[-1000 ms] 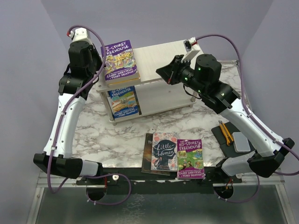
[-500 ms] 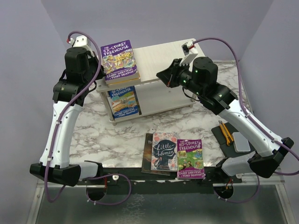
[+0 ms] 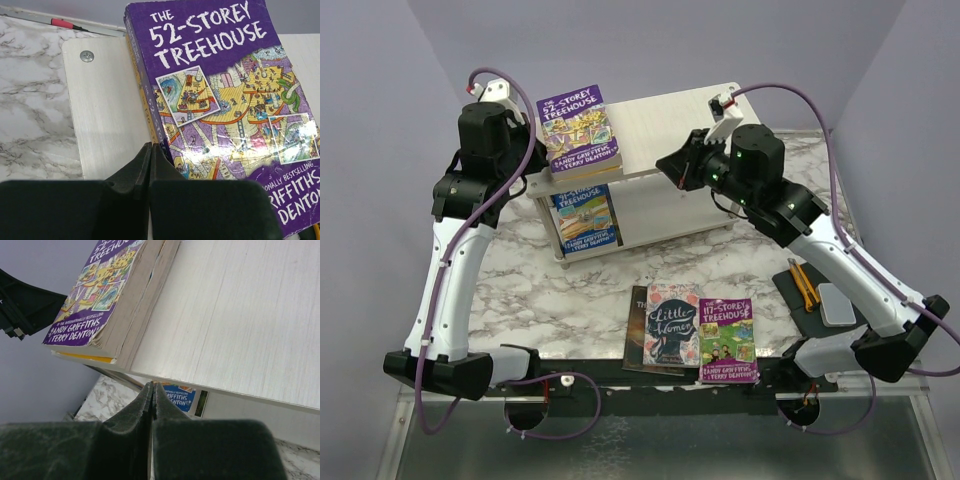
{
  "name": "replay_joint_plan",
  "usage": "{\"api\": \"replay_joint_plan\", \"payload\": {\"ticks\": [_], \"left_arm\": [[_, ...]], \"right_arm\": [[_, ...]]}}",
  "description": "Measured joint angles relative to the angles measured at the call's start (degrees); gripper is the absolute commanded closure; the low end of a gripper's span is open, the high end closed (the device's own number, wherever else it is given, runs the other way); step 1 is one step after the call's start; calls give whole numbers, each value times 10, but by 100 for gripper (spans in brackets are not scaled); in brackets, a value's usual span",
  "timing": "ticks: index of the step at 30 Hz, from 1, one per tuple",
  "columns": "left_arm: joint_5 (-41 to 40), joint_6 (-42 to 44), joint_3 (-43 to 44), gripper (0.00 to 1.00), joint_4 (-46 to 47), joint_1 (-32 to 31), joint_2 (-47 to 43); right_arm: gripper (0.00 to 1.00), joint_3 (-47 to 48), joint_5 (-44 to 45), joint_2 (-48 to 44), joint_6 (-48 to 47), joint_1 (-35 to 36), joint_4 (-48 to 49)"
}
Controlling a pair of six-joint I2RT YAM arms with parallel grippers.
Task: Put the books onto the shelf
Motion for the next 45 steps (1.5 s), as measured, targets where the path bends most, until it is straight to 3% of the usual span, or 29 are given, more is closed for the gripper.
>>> {"api": "replay_joint_plan", "payload": {"ticks": [4,7,10,17,24,28,33,38,45], "left_arm": [[2,1,0,95,-7,0,-2],[-8,3,0,80,-14,0,-8],[-32,7,-11,63,-17,0,-31],[-78,11,-73,43,-24,0,-134],[0,4,-124,37,-29,0,-241],[108,-15,-157,33,-18,-5,-304],[242,-62,-286,23,41,-12,-357],[305,-83,-361,20,54,-13,-341],[343,-127,-492,13,100,-22,-329]], "right_arm": [[91,-8,5,-9,0,0,-4],[88,-11,16,-18,-1,0,-8],[78,-20,29,-32,-4,0,-12],[48,-78,55,-97,-6,0,-39],[23,-160,78,-177,-3,0,-102],[18,-216,91,-230,6,0,-146],[16,-294,93,-290,35,0,-197],[14,-395,80,-324,76,0,-209],[14,-515,39,-303,124,0,-178]]}}
